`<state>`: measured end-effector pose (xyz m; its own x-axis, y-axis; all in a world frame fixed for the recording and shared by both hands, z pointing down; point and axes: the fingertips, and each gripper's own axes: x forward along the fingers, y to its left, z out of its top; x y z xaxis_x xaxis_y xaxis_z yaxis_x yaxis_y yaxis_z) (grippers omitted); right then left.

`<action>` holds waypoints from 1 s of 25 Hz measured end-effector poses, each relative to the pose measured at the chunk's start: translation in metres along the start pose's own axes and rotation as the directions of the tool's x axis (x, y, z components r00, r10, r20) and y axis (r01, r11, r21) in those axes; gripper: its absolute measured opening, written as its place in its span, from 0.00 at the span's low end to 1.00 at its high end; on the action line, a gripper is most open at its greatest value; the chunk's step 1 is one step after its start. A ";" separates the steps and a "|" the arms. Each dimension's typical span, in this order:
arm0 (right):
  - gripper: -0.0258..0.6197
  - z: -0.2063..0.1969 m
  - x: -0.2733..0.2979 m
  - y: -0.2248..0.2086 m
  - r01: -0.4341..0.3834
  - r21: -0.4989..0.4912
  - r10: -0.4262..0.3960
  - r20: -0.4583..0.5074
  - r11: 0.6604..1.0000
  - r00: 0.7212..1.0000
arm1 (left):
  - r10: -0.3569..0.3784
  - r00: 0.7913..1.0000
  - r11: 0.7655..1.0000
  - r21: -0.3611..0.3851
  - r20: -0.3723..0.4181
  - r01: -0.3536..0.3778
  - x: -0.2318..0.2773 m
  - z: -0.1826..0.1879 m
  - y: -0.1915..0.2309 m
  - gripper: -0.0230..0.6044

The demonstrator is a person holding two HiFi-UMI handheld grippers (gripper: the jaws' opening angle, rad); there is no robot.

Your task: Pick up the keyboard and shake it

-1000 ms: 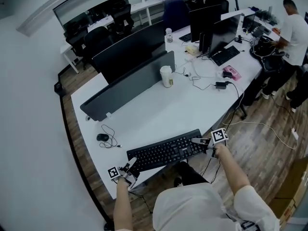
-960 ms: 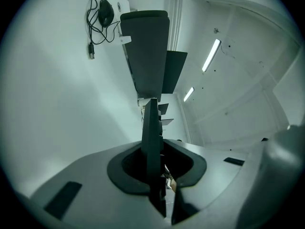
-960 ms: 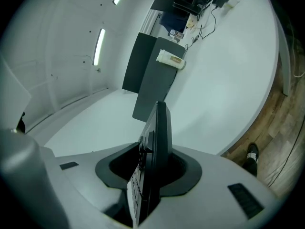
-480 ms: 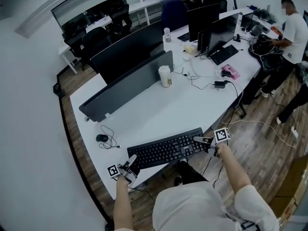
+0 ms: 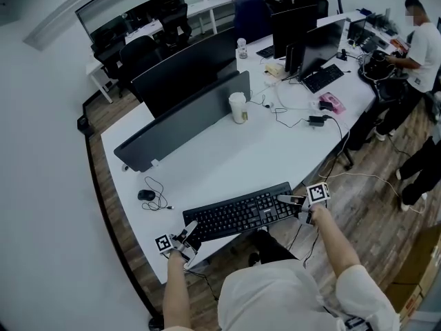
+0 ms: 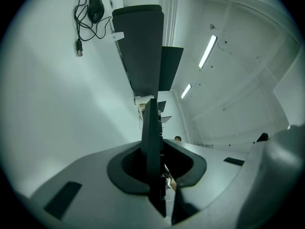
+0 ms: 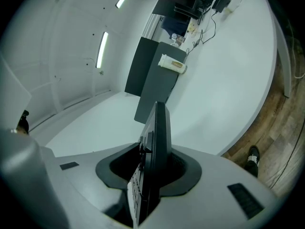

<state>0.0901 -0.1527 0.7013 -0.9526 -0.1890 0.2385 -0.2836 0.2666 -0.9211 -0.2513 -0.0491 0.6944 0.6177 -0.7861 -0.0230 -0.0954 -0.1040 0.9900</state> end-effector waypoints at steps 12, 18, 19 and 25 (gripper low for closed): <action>0.28 -0.003 -0.002 0.000 0.002 0.024 -0.002 0.003 1.000 1.000 | 0.007 1.000 1.000 -0.001 0.004 -0.007 0.001 -0.003 0.002 0.19; 0.28 -0.001 -0.011 0.000 0.006 0.009 -0.006 0.019 1.000 1.000 | -0.002 1.000 1.000 0.002 -0.013 0.002 0.010 -0.006 0.000 0.19; 0.28 -0.002 -0.012 0.000 0.007 0.010 -0.007 0.022 1.000 1.000 | -0.006 1.000 1.000 -0.001 -0.014 0.006 0.011 -0.007 0.000 0.19; 0.27 -0.001 -0.017 0.001 0.028 0.000 -0.028 0.032 1.000 0.999 | -0.008 1.000 1.000 0.002 -0.020 0.008 0.014 -0.007 0.002 0.19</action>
<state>0.1058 -0.1481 0.6967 -0.9402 -0.2263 0.2545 -0.3102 0.2608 -0.9142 -0.2373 -0.0562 0.6972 0.6340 -0.7728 -0.0284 -0.0917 -0.1116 0.9895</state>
